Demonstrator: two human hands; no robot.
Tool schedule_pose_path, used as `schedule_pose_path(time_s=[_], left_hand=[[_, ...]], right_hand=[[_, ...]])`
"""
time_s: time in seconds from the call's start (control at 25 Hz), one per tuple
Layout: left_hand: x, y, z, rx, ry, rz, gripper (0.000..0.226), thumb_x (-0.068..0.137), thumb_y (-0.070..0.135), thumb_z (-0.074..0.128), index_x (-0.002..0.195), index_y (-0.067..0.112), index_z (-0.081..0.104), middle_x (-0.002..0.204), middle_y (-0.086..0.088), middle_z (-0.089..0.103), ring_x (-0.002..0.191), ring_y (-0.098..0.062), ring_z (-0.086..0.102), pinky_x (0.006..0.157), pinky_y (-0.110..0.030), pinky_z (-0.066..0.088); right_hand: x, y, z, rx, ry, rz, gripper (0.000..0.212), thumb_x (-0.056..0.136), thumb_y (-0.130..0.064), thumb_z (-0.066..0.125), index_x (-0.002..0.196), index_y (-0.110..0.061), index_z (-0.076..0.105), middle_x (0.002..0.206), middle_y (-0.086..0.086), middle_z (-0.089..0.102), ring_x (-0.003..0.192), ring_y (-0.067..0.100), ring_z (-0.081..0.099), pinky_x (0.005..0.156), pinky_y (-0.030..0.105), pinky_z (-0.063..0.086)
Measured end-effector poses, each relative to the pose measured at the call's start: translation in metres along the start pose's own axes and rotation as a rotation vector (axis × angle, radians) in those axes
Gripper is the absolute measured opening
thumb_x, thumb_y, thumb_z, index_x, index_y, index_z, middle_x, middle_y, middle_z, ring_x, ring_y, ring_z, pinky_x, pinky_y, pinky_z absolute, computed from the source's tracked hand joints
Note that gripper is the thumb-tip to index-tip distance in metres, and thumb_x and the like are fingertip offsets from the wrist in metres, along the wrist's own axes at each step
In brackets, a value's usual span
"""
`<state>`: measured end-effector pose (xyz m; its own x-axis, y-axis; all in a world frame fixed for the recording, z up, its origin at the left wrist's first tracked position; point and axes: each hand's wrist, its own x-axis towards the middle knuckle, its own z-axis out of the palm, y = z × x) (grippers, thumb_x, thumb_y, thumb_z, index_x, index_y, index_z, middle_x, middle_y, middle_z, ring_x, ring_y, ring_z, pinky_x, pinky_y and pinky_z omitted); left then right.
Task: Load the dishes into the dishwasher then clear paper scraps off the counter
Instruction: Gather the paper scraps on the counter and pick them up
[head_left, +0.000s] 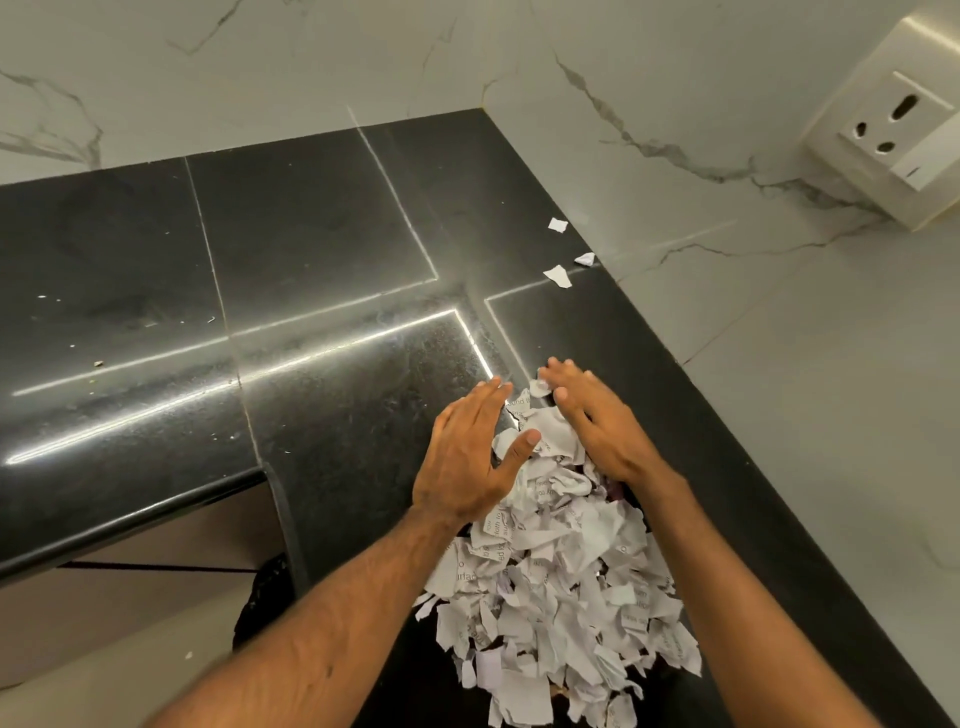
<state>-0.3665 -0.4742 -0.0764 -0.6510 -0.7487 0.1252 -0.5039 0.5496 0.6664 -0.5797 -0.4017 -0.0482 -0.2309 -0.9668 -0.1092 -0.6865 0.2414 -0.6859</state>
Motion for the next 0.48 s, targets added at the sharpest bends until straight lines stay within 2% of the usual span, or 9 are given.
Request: schedule_pose_path(time_s=[0.04,0.12,0.2,0.32,0.4,0.48], left_hand=[[0.000,0.000,0.001,0.001,0.002,0.002,0.074,0.101,0.073,0.027,0.160,0.028,0.031,0.166,0.009,0.030,0.154,-0.005,0.020,0.125,-0.046,0.022],[0.000,0.000,0.001,0.002,0.002,0.006,0.075,0.101,0.073,0.026,0.160,0.027,0.031,0.167,0.008,0.029,0.154,-0.005,0.020,0.126,-0.045,0.021],[0.000,0.000,0.001,0.006,0.000,0.007,0.075,0.102,0.073,0.026,0.160,0.027,0.030,0.167,0.008,0.028,0.154,-0.006,0.019,0.126,-0.044,0.020],[0.000,0.001,0.001,0.011,-0.003,-0.005,0.075,0.102,0.072,0.028,0.161,0.027,0.028,0.168,0.009,0.025,0.155,-0.005,0.018,0.127,-0.040,0.018],[-0.001,0.002,0.000,-0.009,-0.005,-0.015,0.075,0.102,0.072,0.028,0.162,0.027,0.025,0.169,0.009,0.023,0.155,-0.004,0.017,0.127,-0.039,0.018],[-0.001,0.003,0.001,-0.022,0.002,-0.021,0.076,0.101,0.073,0.029,0.162,0.027,0.025,0.168,0.008,0.025,0.154,-0.004,0.019,0.126,-0.040,0.021]], right_hand=[[-0.008,-0.005,0.000,0.121,-0.002,0.032,0.056,0.109,-0.064,0.023,0.152,-0.041,0.052,0.160,-0.019,0.045,0.150,-0.008,0.030,0.125,0.024,0.021],[-0.009,-0.011,-0.004,0.316,0.139,0.098,0.055,0.109,-0.065,0.024,0.146,-0.043,0.059,0.154,-0.020,0.052,0.145,-0.006,0.041,0.121,0.026,0.030],[0.001,-0.010,-0.003,0.330,0.279,0.164,0.061,0.107,-0.069,0.023,0.149,-0.040,0.056,0.160,-0.017,0.046,0.149,-0.002,0.036,0.127,0.036,0.027],[0.009,-0.015,0.016,0.260,0.197,0.193,0.063,0.107,-0.070,0.017,0.147,-0.044,0.057,0.157,-0.015,0.051,0.149,0.001,0.037,0.129,0.046,0.024],[0.001,-0.022,0.026,0.316,0.110,0.164,0.059,0.107,-0.070,0.020,0.139,-0.047,0.064,0.144,-0.018,0.062,0.144,0.000,0.045,0.126,0.045,0.030],[-0.005,-0.026,0.026,0.435,0.091,0.137,0.058,0.111,-0.061,0.025,0.132,-0.036,0.073,0.133,-0.014,0.071,0.136,0.001,0.056,0.121,0.038,0.038]])
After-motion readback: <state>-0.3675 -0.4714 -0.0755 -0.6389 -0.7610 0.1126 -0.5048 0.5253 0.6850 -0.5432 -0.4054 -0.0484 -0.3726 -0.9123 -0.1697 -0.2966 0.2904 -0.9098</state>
